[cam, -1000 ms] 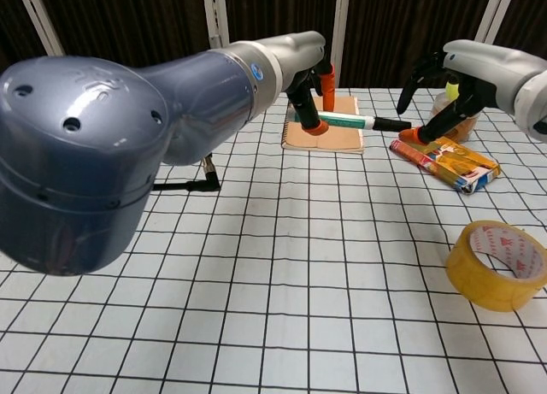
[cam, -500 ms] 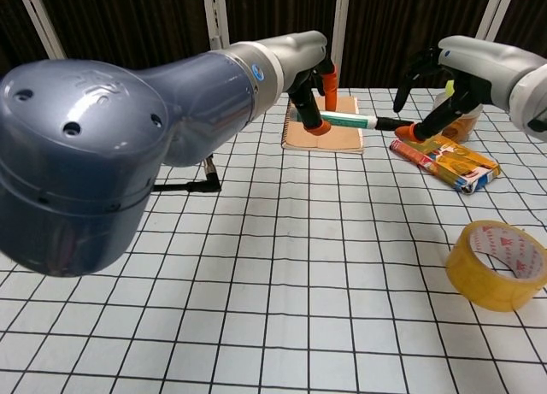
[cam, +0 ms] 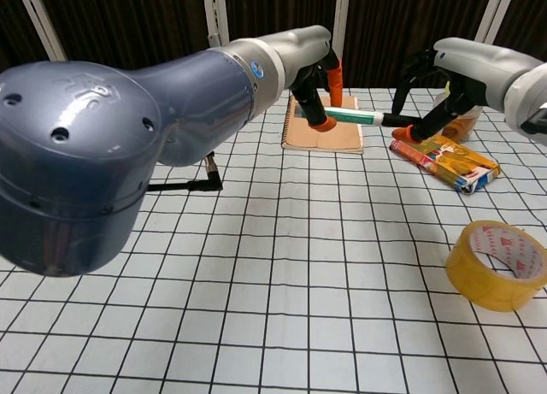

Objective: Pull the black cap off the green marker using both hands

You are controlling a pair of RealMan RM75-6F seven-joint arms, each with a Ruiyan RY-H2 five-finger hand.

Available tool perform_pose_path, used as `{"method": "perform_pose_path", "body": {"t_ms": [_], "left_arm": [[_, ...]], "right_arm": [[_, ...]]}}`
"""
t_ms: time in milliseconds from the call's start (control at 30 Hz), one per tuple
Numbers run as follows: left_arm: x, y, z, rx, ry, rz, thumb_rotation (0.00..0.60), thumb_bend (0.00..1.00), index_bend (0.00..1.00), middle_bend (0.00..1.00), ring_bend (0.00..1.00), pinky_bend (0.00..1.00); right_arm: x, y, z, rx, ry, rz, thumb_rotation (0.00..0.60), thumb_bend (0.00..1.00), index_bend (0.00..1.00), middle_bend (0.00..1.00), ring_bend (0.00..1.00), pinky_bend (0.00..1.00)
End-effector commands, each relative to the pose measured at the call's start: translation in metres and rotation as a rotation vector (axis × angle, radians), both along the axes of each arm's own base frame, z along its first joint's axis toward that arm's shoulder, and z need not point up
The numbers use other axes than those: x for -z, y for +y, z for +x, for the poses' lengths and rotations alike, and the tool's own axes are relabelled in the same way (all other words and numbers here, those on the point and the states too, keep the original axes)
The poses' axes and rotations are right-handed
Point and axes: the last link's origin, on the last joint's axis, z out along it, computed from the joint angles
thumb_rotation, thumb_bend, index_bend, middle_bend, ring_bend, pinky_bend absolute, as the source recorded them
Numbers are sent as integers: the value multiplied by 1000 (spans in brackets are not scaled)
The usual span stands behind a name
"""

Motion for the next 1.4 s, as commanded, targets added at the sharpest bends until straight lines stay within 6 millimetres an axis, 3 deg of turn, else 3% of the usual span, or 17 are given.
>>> {"method": "perform_pose_path", "body": {"t_ms": [33,1400], "left_arm": [[0,0,-1,-2,1,0,600,504,631,233,0,0],[2,3,-8,-20,6,-5,600,504,632,235,0,0]], "right_arm": [[0,0,1,-3,-2,-3,600,300,542,32,45,36],[-5,-1,-7,18,-6,-13,600,308,615,36,51,36]]}}
